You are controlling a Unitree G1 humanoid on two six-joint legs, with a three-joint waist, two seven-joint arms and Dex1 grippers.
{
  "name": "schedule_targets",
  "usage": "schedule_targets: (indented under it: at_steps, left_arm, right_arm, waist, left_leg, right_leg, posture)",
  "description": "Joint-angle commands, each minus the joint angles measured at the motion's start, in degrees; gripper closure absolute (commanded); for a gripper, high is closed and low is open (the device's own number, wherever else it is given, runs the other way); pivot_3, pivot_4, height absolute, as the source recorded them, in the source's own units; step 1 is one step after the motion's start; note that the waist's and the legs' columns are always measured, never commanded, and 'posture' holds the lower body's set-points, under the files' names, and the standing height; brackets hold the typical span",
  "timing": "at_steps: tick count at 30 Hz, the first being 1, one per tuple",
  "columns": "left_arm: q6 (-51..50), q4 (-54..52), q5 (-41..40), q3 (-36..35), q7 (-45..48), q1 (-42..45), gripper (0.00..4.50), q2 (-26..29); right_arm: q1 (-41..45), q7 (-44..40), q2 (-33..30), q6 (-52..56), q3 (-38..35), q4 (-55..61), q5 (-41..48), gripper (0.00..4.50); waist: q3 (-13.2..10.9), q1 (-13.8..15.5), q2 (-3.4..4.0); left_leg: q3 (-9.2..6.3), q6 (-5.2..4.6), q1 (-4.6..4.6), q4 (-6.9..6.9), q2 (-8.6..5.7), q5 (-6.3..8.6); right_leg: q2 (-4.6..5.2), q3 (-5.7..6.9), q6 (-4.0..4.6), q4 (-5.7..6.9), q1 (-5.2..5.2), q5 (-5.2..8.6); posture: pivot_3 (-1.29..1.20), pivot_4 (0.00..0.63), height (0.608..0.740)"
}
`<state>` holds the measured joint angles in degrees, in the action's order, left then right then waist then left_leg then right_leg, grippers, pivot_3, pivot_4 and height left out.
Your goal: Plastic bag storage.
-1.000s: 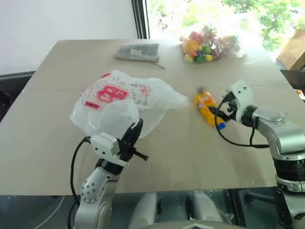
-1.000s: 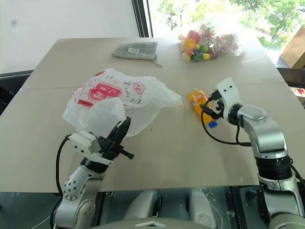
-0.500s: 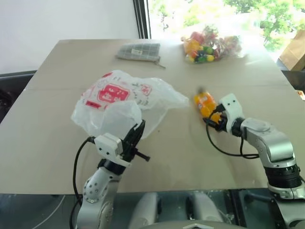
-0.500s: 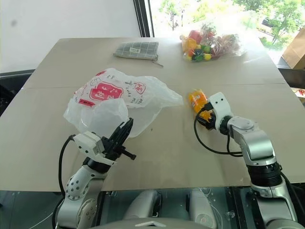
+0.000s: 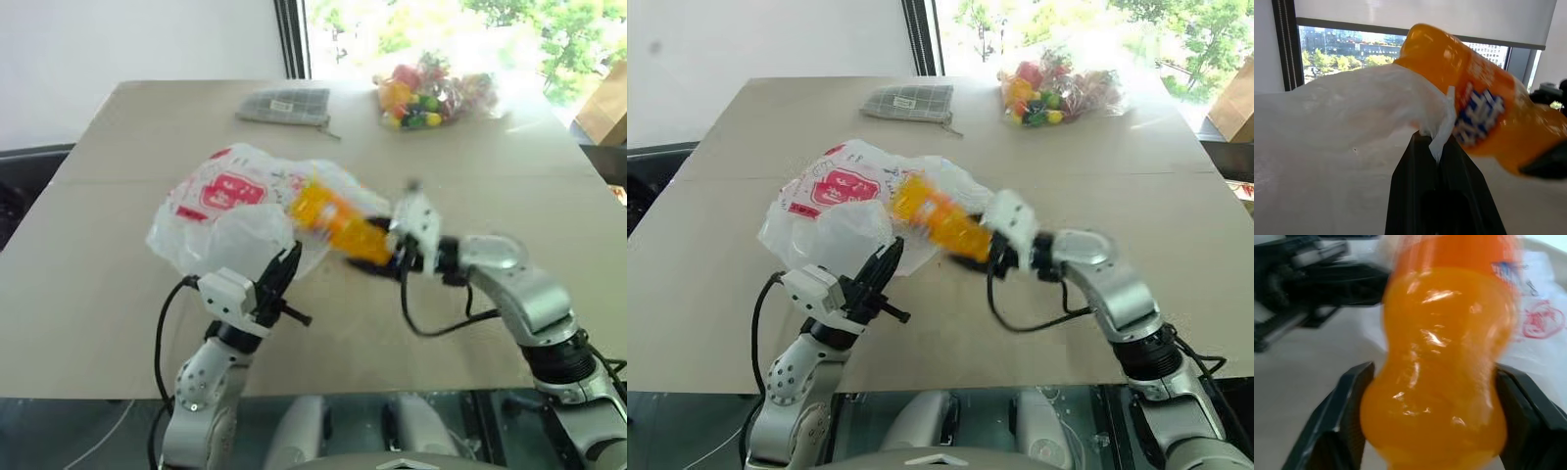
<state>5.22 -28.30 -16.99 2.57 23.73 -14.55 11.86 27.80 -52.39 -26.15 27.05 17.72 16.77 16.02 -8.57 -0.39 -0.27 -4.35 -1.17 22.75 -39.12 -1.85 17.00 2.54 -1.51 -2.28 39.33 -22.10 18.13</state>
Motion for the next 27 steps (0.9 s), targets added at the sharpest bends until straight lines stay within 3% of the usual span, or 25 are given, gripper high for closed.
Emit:
schedule_targets:
  at_steps: [1, 8, 16, 20, 22, 23, 25, 27]
  left_arm:
    - [0.89, -2.74, -0.21, 1.14, 0.11, 1.66, 4.5, -0.38]
    - [1.36, -3.54, -1.18, 0.7, 1.16, 1.39, 4.5, 0.73]
    - [1.97, -4.05, -1.83, 1.99, 3.96, -2.21, 4.5, 3.27]
    - [2.27, -3.98, -1.18, 1.5, 4.49, -2.49, 4.5, 4.26]
    - [2.43, -3.59, -0.58, 1.66, 4.36, -2.16, 4.5, 4.47]
    - [2.55, -3.36, -0.14, 1.74, 4.31, -2.01, 4.5, 4.58]
    - [2.6, -3.38, -0.07, 1.31, 3.8, -1.96, 4.5, 4.48]
    - [2.64, -3.54, -0.35, 0.97, 3.5, -2.35, 4.5, 4.34]
  right_arm:
    - [3.94, -2.98, -0.58, -4.27, 5.16, -3.86, -5.04, 1.71]
    - [13.04, -3.9, 4.59, -3.06, 10.09, -15.92, -10.41, 1.71]
    - [21.67, -1.89, 15.99, -1.78, 12.52, -26.05, -13.43, 1.71]
    - [29.49, 2.74, 23.42, -10.17, 15.12, -38.3, -19.68, 1.71]
    - [32.97, 11.17, 31.64, -8.29, 6.75, -44.98, -15.07, 1.71]
    - [34.36, 15.2, 34.91, -7.67, 2.48, -47.74, -12.79, 0.71]
    - [36.2, 23.07, 38.84, -7.99, -6.42, -51.18, -8.54, 0.05]
    - [35.18, 22.11, 37.13, -7.23, -6.54, -50.12, -8.14, 0.05]
  waist:
    - [-0.01, 0.0, -0.01]
    - [-0.01, -0.76, 0.0]
    - [-0.02, -0.95, 0.01]
    - [-0.03, -1.44, 0.02]
    - [-0.03, -1.62, 0.01]
    - [-0.04, -1.93, 0.01]
    - [-0.1, -1.71, 0.1]
    - [-0.06, -1.12, 0.05]
  left_leg:
    - [0.0, -0.01, -0.01, -0.08, -0.02, 0.0]
    - [0.01, 0.05, -0.06, 0.04, 0.11, -0.02]
    - [0.02, 0.05, 0.03, 0.04, 0.06, -0.02]
    - [0.06, 0.07, 0.03, 0.02, 0.02, -0.03]
    - [0.06, 0.08, 0.04, 0.02, 0.01, -0.04]
    - [0.07, 0.09, 0.04, 0.03, 0.02, -0.04]
    - [0.11, 0.16, 0.11, 0.09, 0.04, -0.08]
    - [-0.02, 0.16, 0.1, 0.08, -0.03, -0.08]
  right_leg:
    - [0.02, 0.01, -0.02, 0.01, 0.04, -0.01]
    - [-0.2, -0.15, -0.04, 0.19, -0.14, -0.03]
    - [-0.14, -0.2, -0.04, 0.2, -0.27, -0.03]
    - [-0.11, -0.26, -0.04, 0.34, -0.39, -0.03]
    - [-0.11, -0.24, -0.04, 0.38, -0.45, -0.03]
    - [-0.13, -0.25, -0.04, 0.43, -0.48, -0.03]
    - [-0.16, -0.3, -0.04, 0.5, -0.59, -0.03]
    - [-0.06, -0.12, -0.04, 0.46, -0.54, -0.03]
  posture:
    - [0.0, 0.15, 0.74]
    - [0.0, 0.15, 0.74]
    - [0.0, 0.15, 0.74]
    - [0.0, 0.15, 0.74]
    - [0.0, 0.15, 0.74]
    - [0.0, 0.15, 0.74]
    - [0.0, 0.15, 0.74]
    - [0.0, 0.15, 0.74]
